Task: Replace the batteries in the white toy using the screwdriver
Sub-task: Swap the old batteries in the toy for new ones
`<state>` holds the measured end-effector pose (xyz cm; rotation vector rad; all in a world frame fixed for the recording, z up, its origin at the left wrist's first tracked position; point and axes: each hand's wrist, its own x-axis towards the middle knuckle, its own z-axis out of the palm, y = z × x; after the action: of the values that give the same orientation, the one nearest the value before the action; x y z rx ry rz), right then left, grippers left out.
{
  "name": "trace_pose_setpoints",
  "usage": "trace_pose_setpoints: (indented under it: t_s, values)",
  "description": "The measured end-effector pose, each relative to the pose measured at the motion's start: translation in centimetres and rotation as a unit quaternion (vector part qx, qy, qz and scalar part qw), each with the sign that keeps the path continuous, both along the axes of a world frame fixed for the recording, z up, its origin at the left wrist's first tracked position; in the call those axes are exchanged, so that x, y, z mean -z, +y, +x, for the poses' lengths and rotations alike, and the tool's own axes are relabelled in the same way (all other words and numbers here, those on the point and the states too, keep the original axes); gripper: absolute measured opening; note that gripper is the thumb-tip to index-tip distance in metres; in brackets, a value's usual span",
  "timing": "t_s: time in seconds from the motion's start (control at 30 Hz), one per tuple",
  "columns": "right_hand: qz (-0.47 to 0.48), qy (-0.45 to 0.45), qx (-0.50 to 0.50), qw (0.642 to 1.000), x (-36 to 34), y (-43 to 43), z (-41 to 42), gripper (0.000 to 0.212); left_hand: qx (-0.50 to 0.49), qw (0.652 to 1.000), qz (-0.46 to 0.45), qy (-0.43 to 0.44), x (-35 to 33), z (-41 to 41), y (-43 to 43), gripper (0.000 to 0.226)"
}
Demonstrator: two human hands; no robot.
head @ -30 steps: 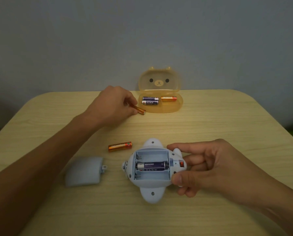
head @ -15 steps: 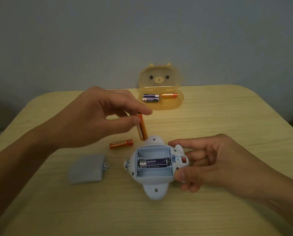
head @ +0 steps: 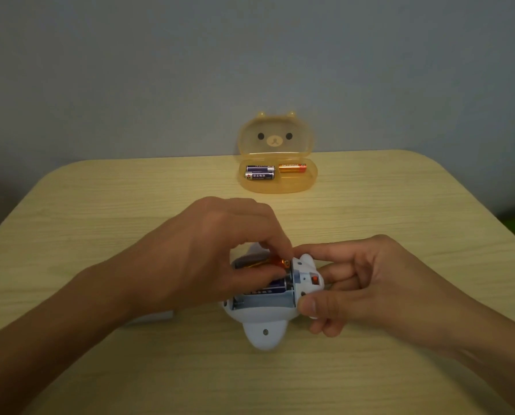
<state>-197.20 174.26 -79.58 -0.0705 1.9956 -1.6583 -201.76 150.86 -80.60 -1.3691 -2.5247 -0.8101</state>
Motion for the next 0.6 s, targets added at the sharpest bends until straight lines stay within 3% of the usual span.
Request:
trace_pose_setpoints:
  t_s: [0.4, 0.6]
  values:
    - [-0.001, -0.004, 0.009, 1.0, 0.1, -0.3, 0.1, 0.061, 0.014, 0.997, -0.068, 0.032, 0.2, -0.4, -1.2, 0.026]
    - [0.016, 0.001, 0.007, 1.0, -0.2, -0.1, 0.0, 0.062, -0.05, 0.997, 0.031, -0.051, -0.1, -1.5, -3.0, 0.012]
